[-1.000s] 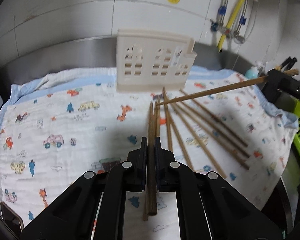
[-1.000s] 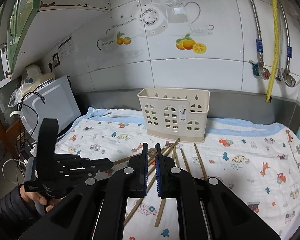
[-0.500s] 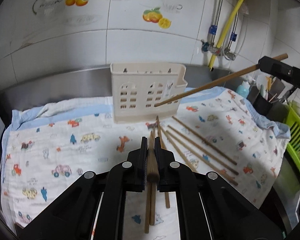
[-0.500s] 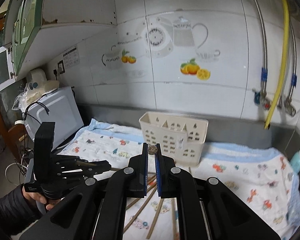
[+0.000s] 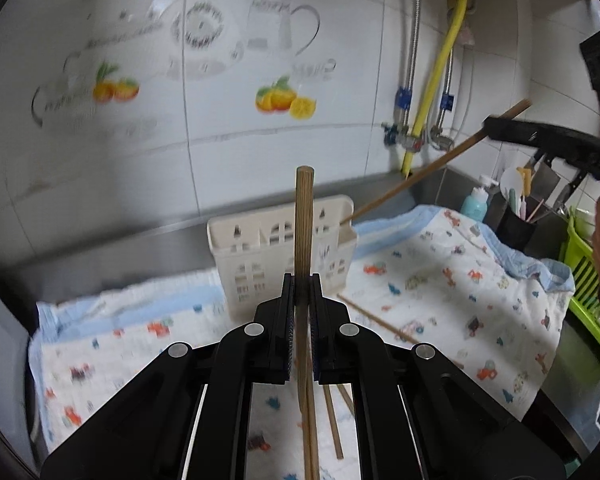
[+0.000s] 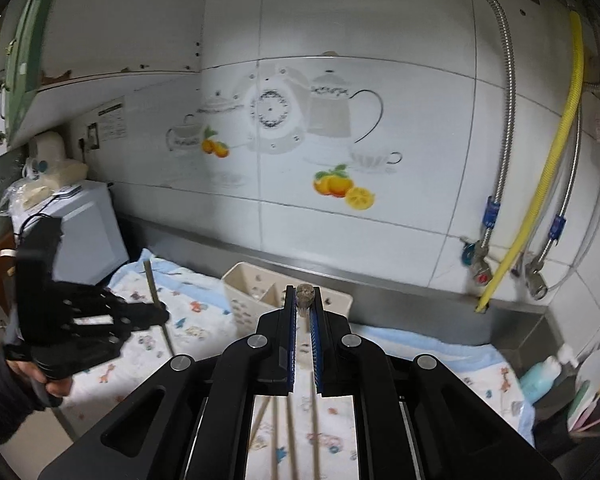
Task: Organize utensils
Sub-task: 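Lift both chopsticks upright and carry them over the beige holder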
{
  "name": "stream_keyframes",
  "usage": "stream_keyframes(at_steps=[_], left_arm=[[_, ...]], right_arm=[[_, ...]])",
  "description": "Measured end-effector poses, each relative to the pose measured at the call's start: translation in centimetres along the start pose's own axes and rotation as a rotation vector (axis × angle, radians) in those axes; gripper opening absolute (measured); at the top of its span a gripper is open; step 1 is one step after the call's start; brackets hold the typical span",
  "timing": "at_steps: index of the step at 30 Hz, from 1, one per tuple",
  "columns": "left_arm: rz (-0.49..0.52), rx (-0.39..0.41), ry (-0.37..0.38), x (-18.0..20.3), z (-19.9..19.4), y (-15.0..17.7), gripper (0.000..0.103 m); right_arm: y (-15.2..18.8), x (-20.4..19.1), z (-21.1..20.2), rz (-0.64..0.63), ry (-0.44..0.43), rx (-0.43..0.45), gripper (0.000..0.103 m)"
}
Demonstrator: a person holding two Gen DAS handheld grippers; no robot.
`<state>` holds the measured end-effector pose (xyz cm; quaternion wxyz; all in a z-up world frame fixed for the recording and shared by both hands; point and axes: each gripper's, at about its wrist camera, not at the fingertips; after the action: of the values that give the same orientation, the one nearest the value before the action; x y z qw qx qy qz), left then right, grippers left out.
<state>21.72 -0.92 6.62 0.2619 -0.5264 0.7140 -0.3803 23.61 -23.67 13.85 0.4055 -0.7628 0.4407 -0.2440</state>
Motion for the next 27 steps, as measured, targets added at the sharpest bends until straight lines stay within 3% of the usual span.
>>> stream_keyframes(at_steps=[8,16,20,27], left_arm=[[0.017,0.142,-0.055,-0.4,-1.7,-6.7,0.006],[-0.003,0.258,-0.125,-1.5,-0.5,-11.7,0.006],[-0.022,0.267,-0.149,-2.1,1.5,-12.4,0.006],[-0.074,0.173,-0.168,-4.1,6.4,-11.2,0.006]], right_arm=[[-1.1,1.0,4.6,-0.008,0.027,-0.087,0.006],[-0.7,2.1,7.9,0.016,0.024,-0.126,0.007],[-0.3,2.4,9.3,0.02,0.016,-0.15,0.007],[0.1,2.6,10.9,-0.001,0.018,-0.187,0.007]])
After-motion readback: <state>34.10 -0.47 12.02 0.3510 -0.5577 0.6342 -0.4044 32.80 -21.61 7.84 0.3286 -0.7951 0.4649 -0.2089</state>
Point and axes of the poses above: each gripper's, at about its wrist camera, not at the fingertips, and z roughly the way its jaws point, x to its right, y to its underside, and after that the axes turned 2 degrees about -x, right-handed
